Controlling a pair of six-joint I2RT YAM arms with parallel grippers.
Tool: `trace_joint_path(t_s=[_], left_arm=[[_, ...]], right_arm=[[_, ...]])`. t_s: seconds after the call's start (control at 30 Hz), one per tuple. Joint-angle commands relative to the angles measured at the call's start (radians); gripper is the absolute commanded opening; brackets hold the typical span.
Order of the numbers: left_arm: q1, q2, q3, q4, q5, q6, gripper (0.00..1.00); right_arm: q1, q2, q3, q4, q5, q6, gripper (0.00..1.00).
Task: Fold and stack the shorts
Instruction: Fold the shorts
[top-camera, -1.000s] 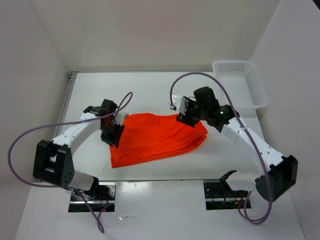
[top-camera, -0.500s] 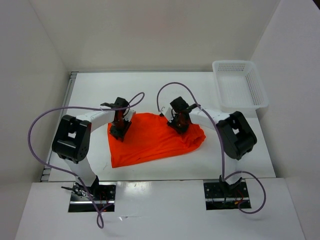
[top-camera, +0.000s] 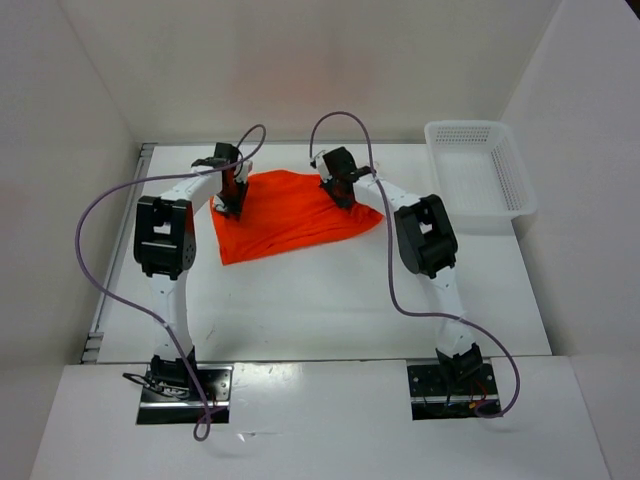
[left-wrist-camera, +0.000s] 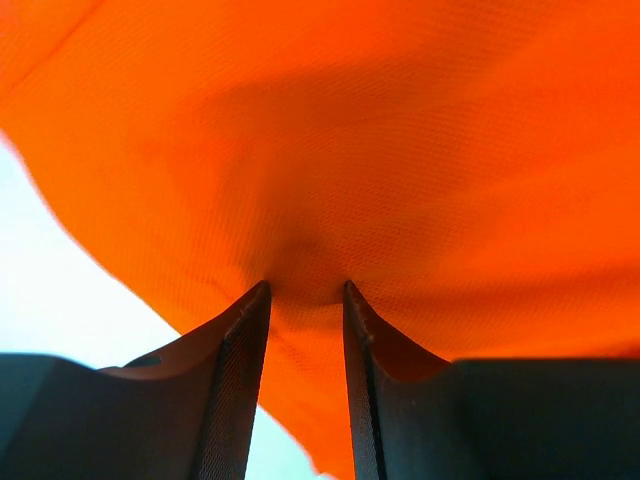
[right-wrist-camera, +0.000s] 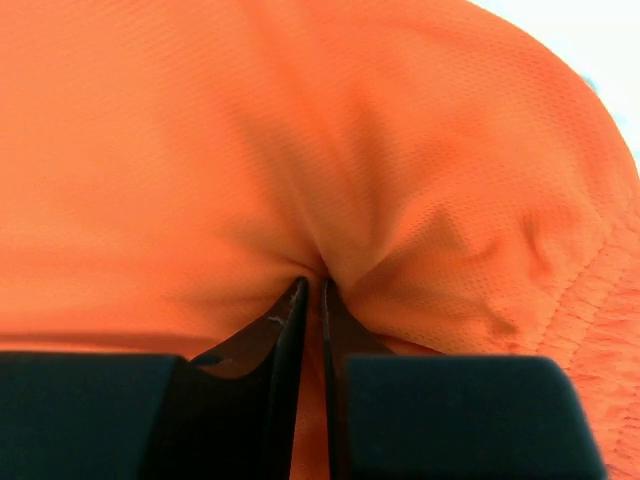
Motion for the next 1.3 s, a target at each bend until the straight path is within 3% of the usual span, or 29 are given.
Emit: trace_joint_path(t_s=[0.0, 0.2, 0.23, 0.33, 0.43, 0.47, 0.6, 0.77, 0.9, 1.0, 1.27], left_arm=[[0.020, 0.146, 0.085, 0.163, -0.103, 0.006, 0.42], [0.011, 0.105, 0.144, 0.182, -0.082, 0.006, 0.44], [0.000, 0.064, 0.127, 0.182, -0.082, 0.006, 0.44], [-0.030, -0.016, 0.072, 0.157, -0.082, 0.006, 0.45], [-0.041, -0.146, -0.049, 0.125, -0.082, 0.006, 0.49], [-0.041, -0.168, -0.078, 0.116, -0.092, 0.006, 0.49], [-0.041, -0.249, -0.268, 0.104, -0.114, 0.006, 0.49], [-0.041, -0.292, -0.341, 0.104, -0.114, 0.006, 0.49], [-0.041, -0.292, -0.361, 0.125, -0.114, 0.006, 0.49], [-0.041, -0.273, -0.361, 0.148, -0.135, 0.006, 0.49], [-0.041, -0.282, -0.324, 0.119, -0.166, 0.006, 0.49]], right_arm=[[-0.010, 0.018, 0.057, -0.033, -0.012, 0.078, 0.19], [-0.010, -0.175, -0.027, -0.059, -0.210, 0.147, 0.44], [-0.010, -0.202, -0.051, -0.050, -0.224, 0.170, 0.52], [-0.010, -0.292, -0.076, -0.039, -0.224, 0.201, 0.58], [-0.030, -0.357, -0.102, -0.028, -0.192, 0.247, 0.81], [-0.030, -0.367, -0.118, -0.028, -0.192, 0.258, 0.84], [-0.061, -0.409, -0.171, -0.028, -0.169, 0.291, 0.87], [-0.121, -0.420, -0.230, -0.010, -0.106, 0.356, 0.87], [-0.177, -0.420, -0.251, -0.010, -0.090, 0.414, 0.86], [-0.231, -0.411, -0.262, -0.010, -0.184, 0.468, 0.86], [-0.260, -0.374, -0.312, -0.001, -0.253, 0.491, 0.86]])
